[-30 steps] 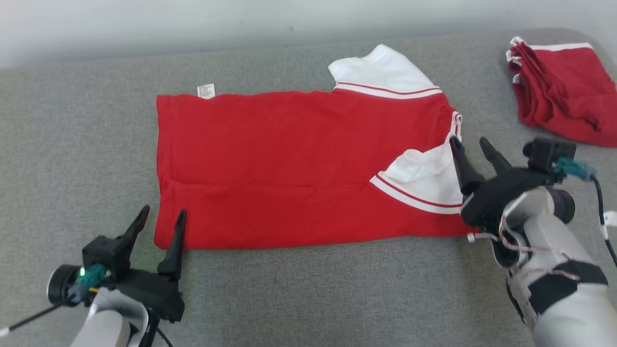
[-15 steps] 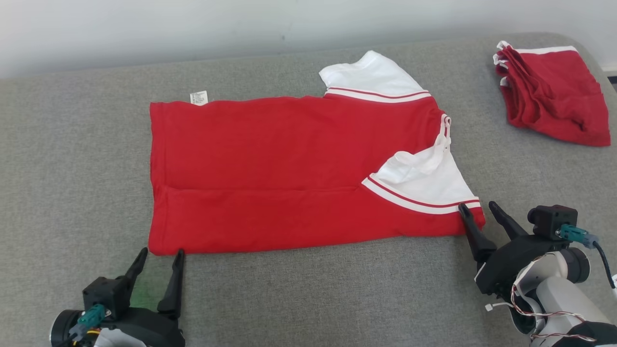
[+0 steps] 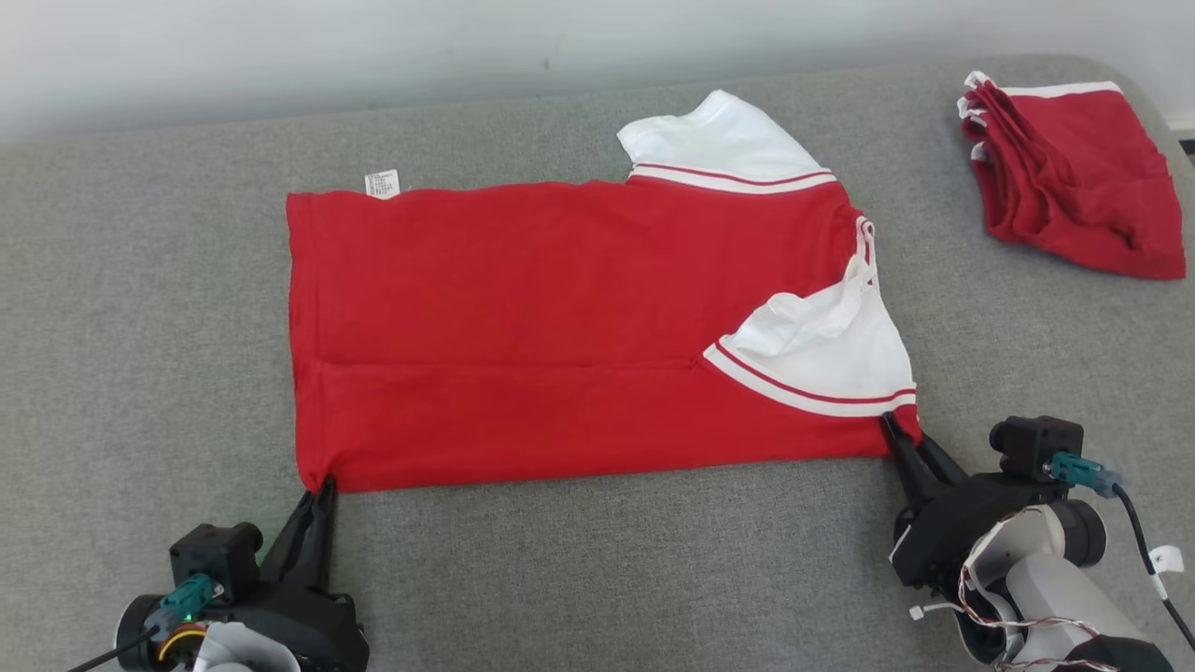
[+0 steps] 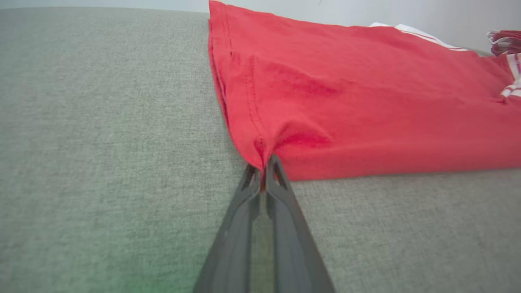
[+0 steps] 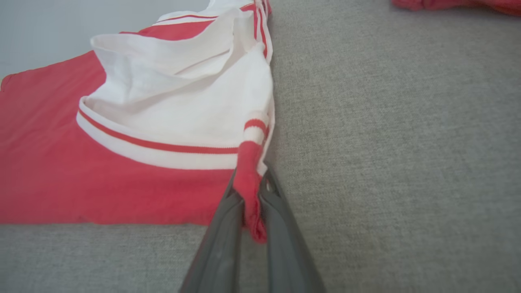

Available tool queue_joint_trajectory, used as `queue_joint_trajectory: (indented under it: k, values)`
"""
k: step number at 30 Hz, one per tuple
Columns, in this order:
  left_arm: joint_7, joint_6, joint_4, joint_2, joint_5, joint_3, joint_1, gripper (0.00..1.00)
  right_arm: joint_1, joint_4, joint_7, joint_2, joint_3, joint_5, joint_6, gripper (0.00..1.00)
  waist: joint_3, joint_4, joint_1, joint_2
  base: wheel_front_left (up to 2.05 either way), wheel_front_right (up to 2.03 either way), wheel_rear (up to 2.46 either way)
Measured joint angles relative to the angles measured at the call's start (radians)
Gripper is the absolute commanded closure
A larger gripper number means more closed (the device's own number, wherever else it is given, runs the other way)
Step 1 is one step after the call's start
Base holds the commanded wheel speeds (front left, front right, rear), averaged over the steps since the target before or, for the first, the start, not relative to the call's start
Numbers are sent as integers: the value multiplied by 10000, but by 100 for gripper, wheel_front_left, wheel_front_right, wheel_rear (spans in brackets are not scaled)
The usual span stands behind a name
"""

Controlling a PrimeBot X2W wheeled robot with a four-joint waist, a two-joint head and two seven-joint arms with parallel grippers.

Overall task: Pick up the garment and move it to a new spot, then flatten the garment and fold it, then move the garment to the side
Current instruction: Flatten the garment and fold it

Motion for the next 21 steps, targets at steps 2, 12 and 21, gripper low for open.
queue_joint_trajectory:
  k: [2, 12, 21]
  values:
    - [-6, -42, 38, -8, 0, 21, 36, 100, 149, -50, -71, 6, -65, 82, 0, 100, -110, 34, 0, 0, 0, 0, 0]
    - [-65, 205, -1020, -29, 10, 186, 1622, 100, 1874, -1323, -73, -56, -754, 198, 0, 100, -897, 215, -1, 0, 0, 0, 0]
    - [19, 660, -2232, -23, -88, 186, 3125, 100, 4298, -3382, 805, 380, -2125, -186, 0, 100, -1289, 411, -1, -1, 0, 0, 0]
